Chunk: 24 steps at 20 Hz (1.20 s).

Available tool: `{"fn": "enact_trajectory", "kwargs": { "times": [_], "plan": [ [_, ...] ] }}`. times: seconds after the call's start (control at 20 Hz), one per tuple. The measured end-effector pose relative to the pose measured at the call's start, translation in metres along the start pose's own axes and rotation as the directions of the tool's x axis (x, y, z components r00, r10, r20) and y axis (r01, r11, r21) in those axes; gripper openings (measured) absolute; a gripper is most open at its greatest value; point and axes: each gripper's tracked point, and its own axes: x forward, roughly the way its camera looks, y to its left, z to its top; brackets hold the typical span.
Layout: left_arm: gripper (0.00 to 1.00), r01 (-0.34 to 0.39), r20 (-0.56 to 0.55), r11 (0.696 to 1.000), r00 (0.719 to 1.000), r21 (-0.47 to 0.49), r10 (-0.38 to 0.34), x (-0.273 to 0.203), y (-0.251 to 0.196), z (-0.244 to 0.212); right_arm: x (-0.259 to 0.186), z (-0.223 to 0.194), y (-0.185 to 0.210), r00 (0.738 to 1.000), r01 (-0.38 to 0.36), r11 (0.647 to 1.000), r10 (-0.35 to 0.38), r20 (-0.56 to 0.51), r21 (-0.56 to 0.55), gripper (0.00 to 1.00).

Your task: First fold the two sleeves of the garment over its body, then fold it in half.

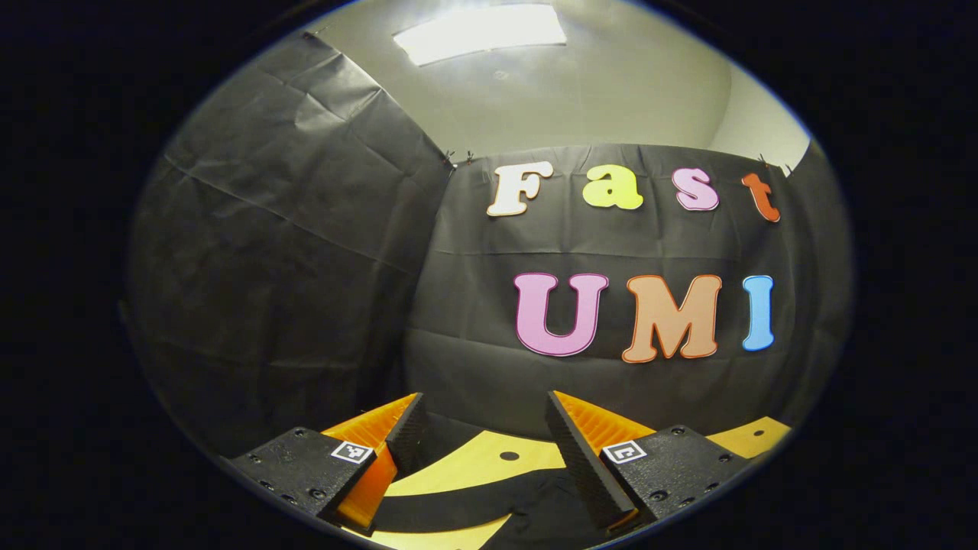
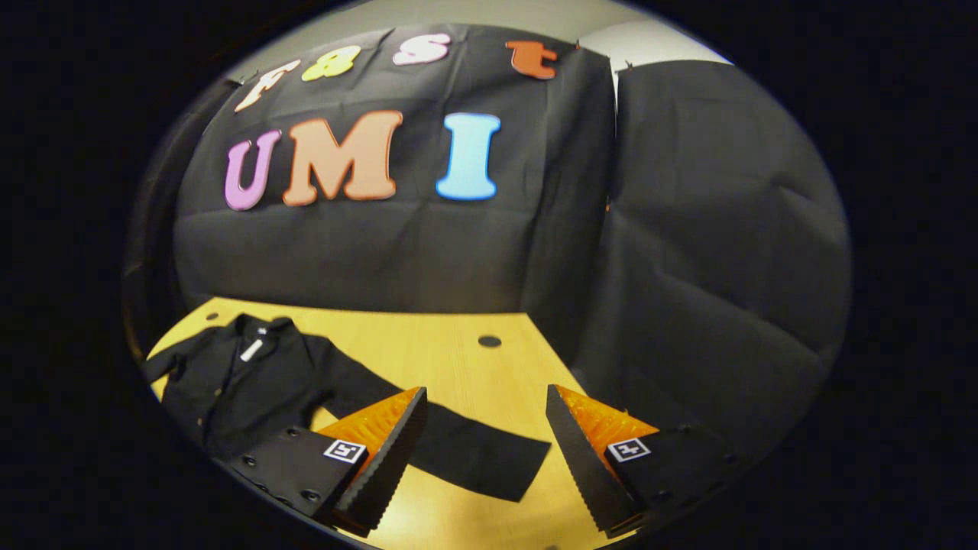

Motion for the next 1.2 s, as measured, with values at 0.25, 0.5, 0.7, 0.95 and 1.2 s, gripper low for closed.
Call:
{"fn": "enact_trajectory", "kwargs": {
  "times": [0.25,0.5,0.7,0.95,1.2],
  "plan": [
    [0.93,-0.029,-0.003,0.998,1.000,0.058,0.029,-0.004,0.010,0.006,0.067,-0.068,-0.004,0.964,-0.034,0.999,0.037,-0.263,0.018,1.00],
    [0.92,-0.044,-0.015,0.994,0.999,0.096,0.046,-0.004,0.014,0.005,0.091,-0.121,-0.004,0.893,-0.069,0.998,0.057,-0.446,-0.011,1.00],
    [0.93,-0.022,-0.026,0.994,0.999,0.106,0.025,0.000,0.005,-0.001,0.100,-0.114,-0.001,0.916,-0.025,0.994,0.064,-0.396,0.102,0.97],
    [0.92,0.021,-0.053,0.997,0.998,0.079,-0.017,0.009,-0.012,-0.015,0.101,-0.116,0.009,0.916,-0.047,0.996,0.075,-0.394,0.079,0.79],
    [0.92,0.038,-0.047,0.997,0.998,0.064,-0.035,0.014,-0.017,-0.017,0.103,-0.116,0.021,0.914,-0.075,0.993,0.106,-0.391,0.095,0.48]
  ]
}}
